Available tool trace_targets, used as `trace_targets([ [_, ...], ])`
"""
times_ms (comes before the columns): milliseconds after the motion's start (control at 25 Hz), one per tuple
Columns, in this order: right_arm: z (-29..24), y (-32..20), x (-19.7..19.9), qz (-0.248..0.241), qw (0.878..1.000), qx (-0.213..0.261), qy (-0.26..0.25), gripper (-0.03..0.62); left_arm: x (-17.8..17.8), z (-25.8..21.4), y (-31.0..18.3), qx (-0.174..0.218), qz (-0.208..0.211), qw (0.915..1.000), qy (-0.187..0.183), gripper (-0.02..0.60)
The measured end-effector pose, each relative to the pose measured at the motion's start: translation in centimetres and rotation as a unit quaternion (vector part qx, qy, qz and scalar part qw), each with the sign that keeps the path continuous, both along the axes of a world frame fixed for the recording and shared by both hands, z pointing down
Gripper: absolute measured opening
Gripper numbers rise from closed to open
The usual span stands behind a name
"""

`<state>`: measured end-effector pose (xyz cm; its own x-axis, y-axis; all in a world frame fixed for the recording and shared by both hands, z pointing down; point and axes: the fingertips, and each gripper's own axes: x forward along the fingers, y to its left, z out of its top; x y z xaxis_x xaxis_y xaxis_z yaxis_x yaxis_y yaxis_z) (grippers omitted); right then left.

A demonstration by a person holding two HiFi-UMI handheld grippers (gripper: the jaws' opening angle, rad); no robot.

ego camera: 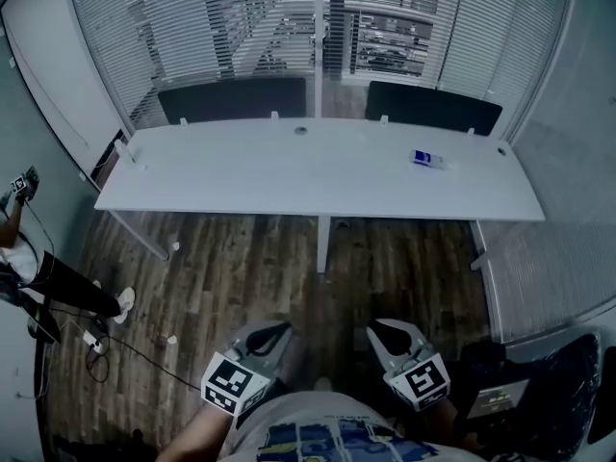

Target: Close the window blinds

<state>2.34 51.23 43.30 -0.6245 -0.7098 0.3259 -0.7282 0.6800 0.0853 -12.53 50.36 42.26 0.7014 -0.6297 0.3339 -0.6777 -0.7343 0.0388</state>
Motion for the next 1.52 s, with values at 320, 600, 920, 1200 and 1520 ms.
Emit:
trace_targets([
  [320,0.8,-1.3,1.1,-0.002,1.0,0.008,-0.005,0.017,1.3,0.6,-1.1,-0.007,-0.003,1.0,-0.007,0.005],
  [600,1.2,-4.8,0.7,0.004,1.0,0.01,0.019,0.021,1.1,1.6,-5.5,-0.012,0.01,0.9999,0.004,0.005],
  [920,0.1,-12.0,-0.1,0.032,0.999,0.015,0.029,0.021,1.1,0.5,-13.6,0.013,0.046,0.9988,0.007,0.005],
  [1200,-0.9,-18.0,-3.1,0.048,0.998,0.021,0.029,0.021,-1.4,0.2,-19.5,0.023,0.066,0.9975,0.012,0.005],
  [1520,-0.5,-21.8,-4.4,0.067,0.998,0.013,0.016,0.021,-2.0,1.4,-23.9,0.009,0.079,0.9966,0.021,0.005],
])
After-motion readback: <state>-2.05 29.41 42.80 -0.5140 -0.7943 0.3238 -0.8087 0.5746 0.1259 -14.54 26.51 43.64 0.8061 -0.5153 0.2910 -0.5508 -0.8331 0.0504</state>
